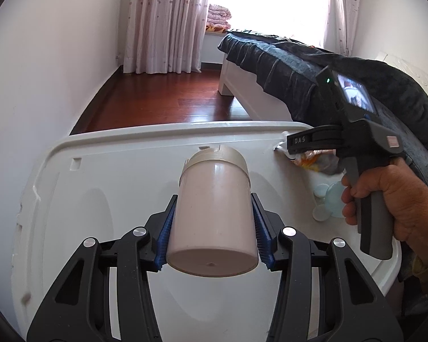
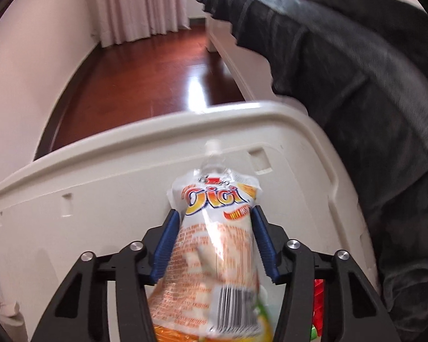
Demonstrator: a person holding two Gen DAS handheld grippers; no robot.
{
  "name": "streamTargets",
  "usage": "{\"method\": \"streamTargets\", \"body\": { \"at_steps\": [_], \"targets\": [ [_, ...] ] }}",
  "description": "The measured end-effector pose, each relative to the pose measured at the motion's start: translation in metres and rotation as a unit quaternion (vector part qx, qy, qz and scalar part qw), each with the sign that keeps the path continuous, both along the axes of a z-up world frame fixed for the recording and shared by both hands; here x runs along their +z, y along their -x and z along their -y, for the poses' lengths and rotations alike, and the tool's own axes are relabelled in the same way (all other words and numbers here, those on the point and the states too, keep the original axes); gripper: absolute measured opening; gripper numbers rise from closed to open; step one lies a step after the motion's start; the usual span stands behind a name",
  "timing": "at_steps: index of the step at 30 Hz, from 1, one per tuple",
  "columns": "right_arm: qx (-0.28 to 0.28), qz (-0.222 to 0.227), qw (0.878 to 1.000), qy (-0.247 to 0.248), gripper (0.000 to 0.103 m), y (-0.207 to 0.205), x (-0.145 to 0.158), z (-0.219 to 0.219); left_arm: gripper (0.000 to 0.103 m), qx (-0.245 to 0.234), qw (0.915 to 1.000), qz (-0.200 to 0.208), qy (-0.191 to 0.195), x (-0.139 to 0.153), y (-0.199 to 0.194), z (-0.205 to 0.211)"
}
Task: Collect trash
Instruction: 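Grasp the beige cylindrical cup with the left gripper while the right grasps the juice pouch, then carry the beige cup and juice pouch over the bin and open both grippers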
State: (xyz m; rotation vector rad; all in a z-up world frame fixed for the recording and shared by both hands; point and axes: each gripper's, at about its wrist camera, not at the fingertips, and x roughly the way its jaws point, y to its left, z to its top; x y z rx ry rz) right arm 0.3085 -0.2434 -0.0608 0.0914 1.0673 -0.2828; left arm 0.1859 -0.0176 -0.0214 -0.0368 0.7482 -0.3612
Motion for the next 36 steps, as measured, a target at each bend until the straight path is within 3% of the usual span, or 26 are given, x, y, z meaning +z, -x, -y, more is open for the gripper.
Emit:
{"method": "streamTargets", "body": {
  "at_steps": [14,23,30,36],
  "targets": [
    [0.079,0.040,0.996,-0.019,0.048,0.046,0.048,-0.055,0.047,0.020,0.9997,0.006,0.012,0.018,0.042,-0.018],
    [0.156,0.082,0.983,-0.047,0.048,0.189,0.083,-0.083,0.047,0.040,0.9992,0.007,0.001,0.029,0.135,-0.044],
    [0.184,0.057,0.979,-0.067,0.048,0.305,0.057,-0.088,0.047,0.034,0.9991,-0.026,-0.003,0.005,0.224,-0.051],
    [0.180,-0.006,0.979,-0.092,0.048,0.373,0.005,-0.083,0.047,0.019,0.9965,-0.076,-0.030,-0.032,0.268,-0.049]
  ]
}}
